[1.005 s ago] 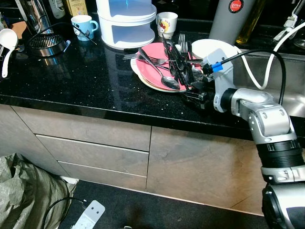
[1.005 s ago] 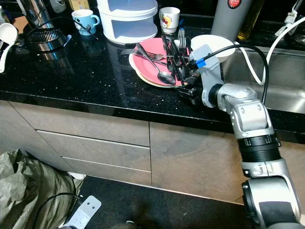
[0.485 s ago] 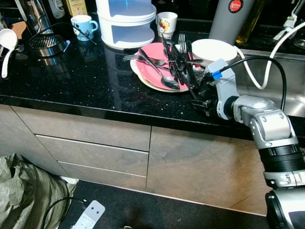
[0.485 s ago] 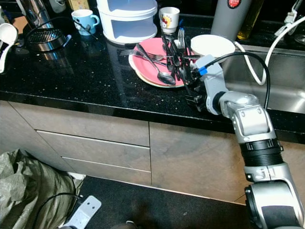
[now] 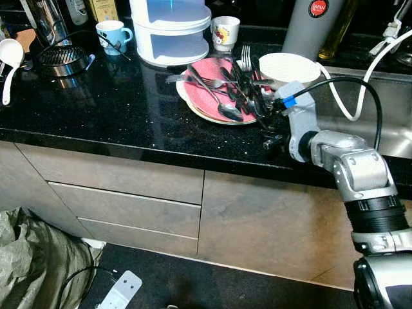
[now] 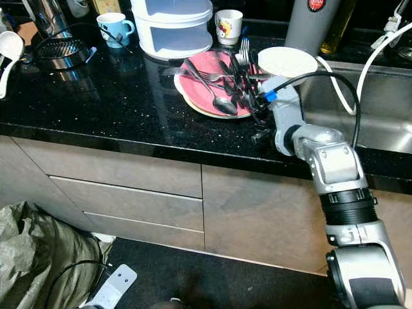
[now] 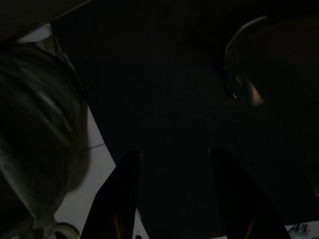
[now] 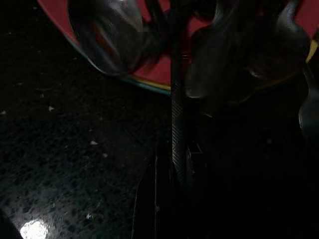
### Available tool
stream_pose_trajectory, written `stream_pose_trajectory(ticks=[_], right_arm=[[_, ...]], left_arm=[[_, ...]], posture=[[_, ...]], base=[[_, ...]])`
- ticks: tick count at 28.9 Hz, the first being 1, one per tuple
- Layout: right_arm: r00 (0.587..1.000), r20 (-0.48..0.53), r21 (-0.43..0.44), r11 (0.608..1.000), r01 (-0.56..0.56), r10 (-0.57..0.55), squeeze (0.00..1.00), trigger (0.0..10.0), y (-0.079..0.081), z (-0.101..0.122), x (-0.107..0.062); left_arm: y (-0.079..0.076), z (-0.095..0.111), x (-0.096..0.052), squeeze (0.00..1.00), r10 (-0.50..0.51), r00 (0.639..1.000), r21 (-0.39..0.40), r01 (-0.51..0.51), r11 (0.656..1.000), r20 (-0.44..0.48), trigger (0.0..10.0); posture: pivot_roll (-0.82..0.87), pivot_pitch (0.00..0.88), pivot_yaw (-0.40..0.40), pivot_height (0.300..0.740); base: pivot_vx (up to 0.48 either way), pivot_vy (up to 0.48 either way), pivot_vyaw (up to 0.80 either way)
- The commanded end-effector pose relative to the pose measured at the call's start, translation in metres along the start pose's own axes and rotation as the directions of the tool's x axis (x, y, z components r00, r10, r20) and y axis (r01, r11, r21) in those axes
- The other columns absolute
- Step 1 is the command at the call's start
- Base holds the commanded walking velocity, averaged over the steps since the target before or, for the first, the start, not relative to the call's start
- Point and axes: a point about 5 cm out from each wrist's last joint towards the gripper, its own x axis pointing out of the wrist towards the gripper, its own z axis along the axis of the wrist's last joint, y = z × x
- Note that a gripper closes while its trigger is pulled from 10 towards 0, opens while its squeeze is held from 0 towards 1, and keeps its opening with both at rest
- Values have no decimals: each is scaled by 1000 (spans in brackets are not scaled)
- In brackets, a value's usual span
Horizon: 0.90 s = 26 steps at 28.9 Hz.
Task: Kitchen organization
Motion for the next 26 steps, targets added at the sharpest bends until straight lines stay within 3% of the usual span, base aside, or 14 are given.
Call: stream_pose_trajectory(ticks=[1,16,26], right_arm=[[1000,6,12,1000,4,-4,0,0,0,0,-1],[999,30,43,999,28,-29,0,0,4,3,2],[989,137,81,996,42,-53,0,0,5,18,3]], left_arm=[[-3,-1,0,0,-10,1000,-3,10,1000,-1,10000],[-4,-2,0,0,-13,1000,3,13,1000,-2,10000],[-4,-2,0,0,-13,1000,4,13,1000,-3,10000]], posture=[[8,90,-1,740],[9,80,-1,740],[9,86,1,740]], base=[[0,0,0],[0,0,0],[0,0,0]])
